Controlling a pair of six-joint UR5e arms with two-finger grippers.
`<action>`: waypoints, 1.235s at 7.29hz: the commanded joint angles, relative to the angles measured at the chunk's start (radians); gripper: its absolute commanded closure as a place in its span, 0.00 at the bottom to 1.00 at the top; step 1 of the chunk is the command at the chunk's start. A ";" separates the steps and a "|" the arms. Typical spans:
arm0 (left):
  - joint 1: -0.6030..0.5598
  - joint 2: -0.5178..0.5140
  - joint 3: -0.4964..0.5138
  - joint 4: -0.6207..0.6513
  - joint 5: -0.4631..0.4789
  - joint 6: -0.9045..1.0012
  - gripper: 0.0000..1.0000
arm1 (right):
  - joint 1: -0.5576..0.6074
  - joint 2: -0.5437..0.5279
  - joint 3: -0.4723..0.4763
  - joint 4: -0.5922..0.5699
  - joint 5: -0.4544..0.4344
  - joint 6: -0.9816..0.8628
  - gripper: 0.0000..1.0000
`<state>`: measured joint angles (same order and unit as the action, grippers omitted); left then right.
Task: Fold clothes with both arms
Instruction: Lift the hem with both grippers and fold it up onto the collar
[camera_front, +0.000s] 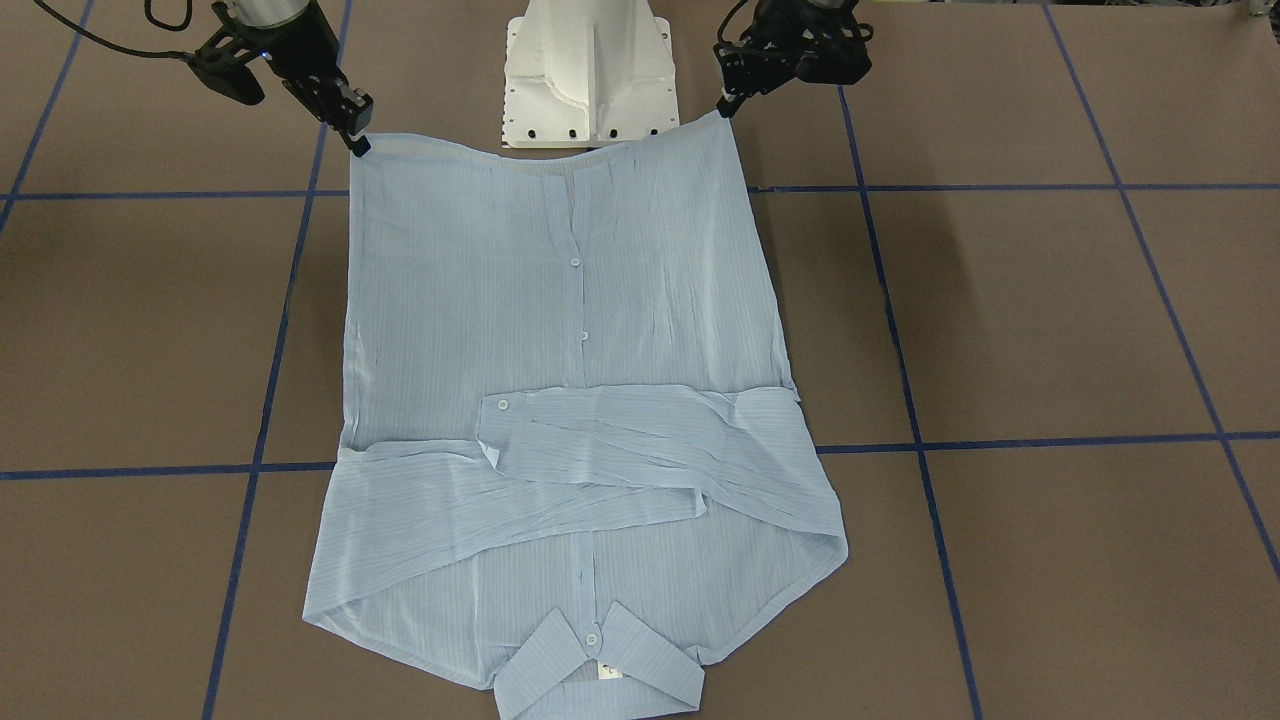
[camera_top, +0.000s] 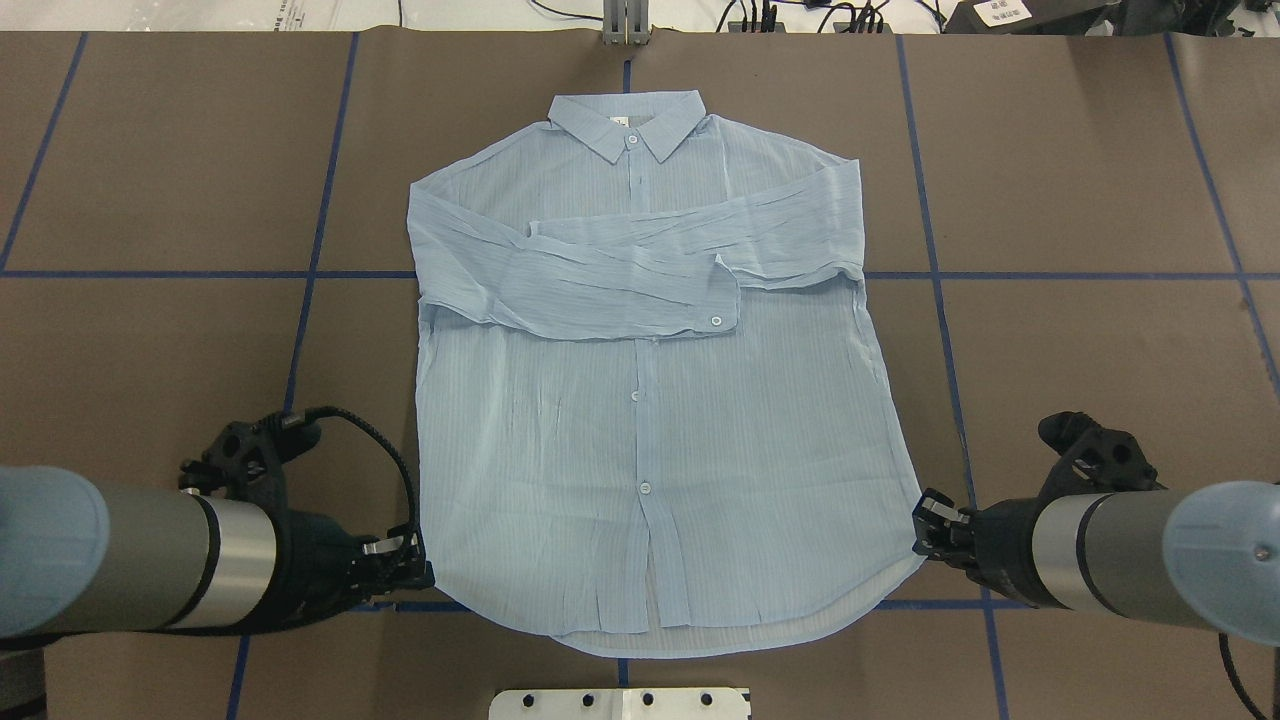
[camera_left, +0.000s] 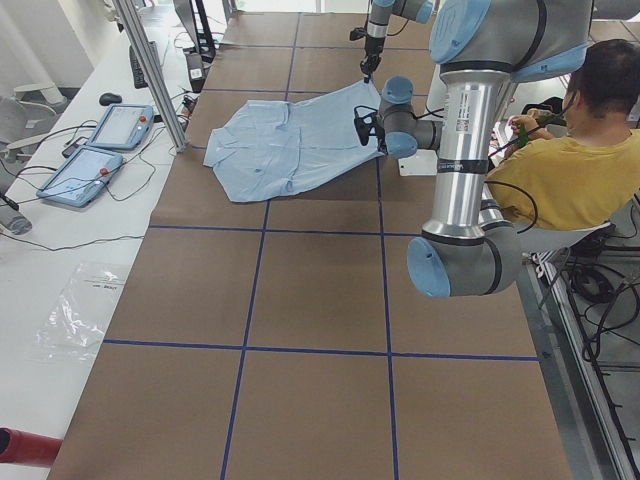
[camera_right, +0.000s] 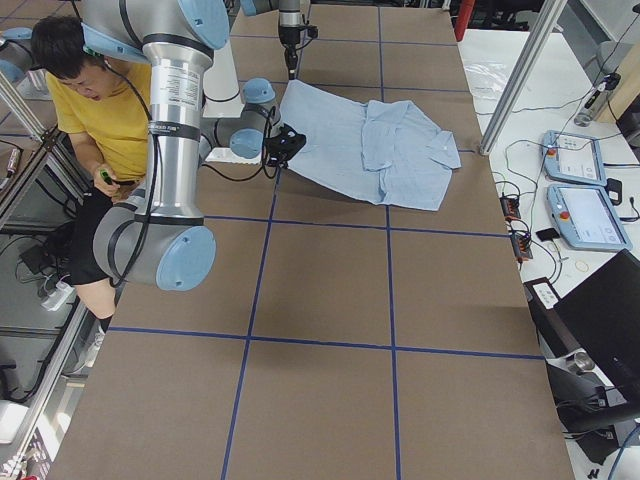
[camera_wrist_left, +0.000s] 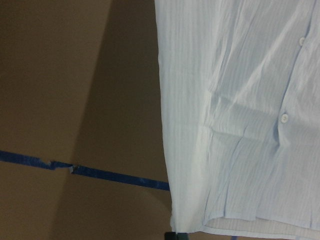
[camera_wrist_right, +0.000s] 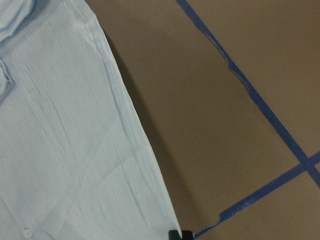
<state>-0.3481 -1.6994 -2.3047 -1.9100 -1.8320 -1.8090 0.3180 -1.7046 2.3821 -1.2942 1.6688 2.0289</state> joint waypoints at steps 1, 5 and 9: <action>-0.214 -0.083 0.037 0.040 -0.068 0.014 1.00 | 0.131 0.035 0.028 0.000 0.003 -0.009 1.00; -0.455 -0.241 0.328 0.094 -0.070 0.326 1.00 | 0.309 0.288 -0.208 -0.130 0.022 -0.220 1.00; -0.534 -0.413 0.780 -0.163 -0.066 0.350 1.00 | 0.447 0.559 -0.546 -0.203 0.045 -0.467 1.00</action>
<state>-0.8609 -2.0668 -1.6715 -1.9630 -1.8990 -1.4592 0.7314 -1.2305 1.9537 -1.4954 1.7060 1.6148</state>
